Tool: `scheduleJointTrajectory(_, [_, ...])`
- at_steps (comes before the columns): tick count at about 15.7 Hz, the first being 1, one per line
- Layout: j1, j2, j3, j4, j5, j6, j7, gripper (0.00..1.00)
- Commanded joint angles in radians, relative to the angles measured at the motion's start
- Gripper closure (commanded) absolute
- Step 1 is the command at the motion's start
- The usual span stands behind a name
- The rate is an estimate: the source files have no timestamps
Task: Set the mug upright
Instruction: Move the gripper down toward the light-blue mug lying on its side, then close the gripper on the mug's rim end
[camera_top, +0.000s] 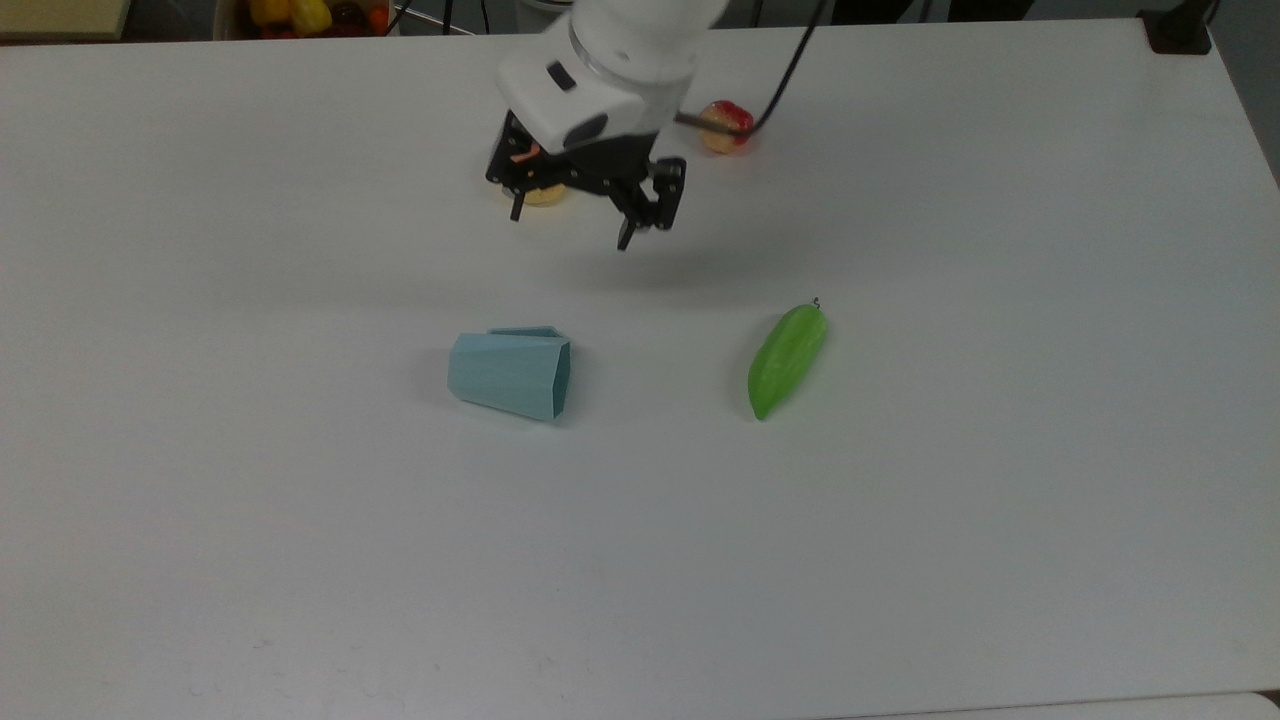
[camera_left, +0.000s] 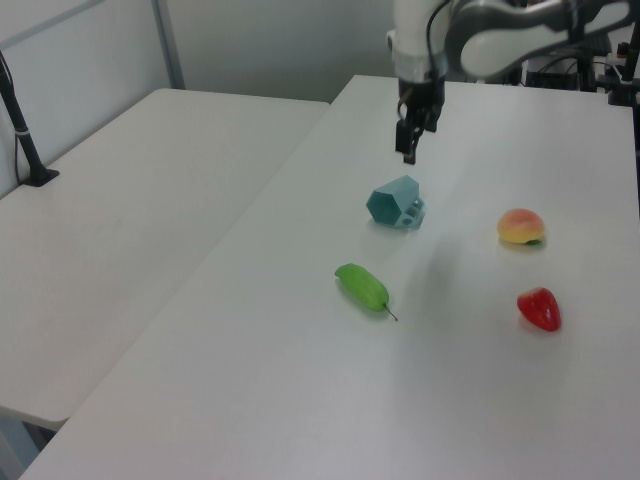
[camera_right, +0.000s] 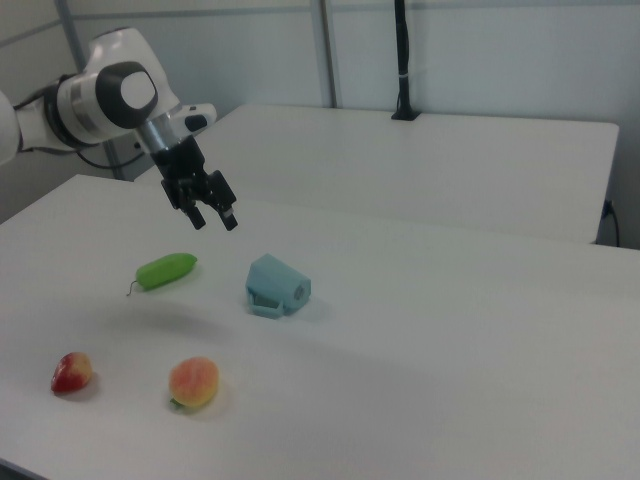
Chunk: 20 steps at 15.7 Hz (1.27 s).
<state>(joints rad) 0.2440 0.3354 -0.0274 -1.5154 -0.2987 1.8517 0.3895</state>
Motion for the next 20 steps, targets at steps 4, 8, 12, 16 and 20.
scheduleJointTrajectory(4, [0.035,0.157,-0.009,0.067,-0.177,0.058,0.231,0.0])
scheduleJointTrajectory(8, [0.034,0.211,-0.009,0.069,-0.25,0.112,0.319,0.0])
scheduleJointTrajectory(12, [0.031,0.257,-0.011,0.066,-0.286,0.145,0.324,0.0])
scheduleJointTrajectory(16, [0.026,0.278,-0.012,0.06,-0.361,0.15,0.324,0.0])
scheduleJointTrajectory(20, [0.021,0.278,-0.022,0.037,-0.393,0.14,0.322,0.0])
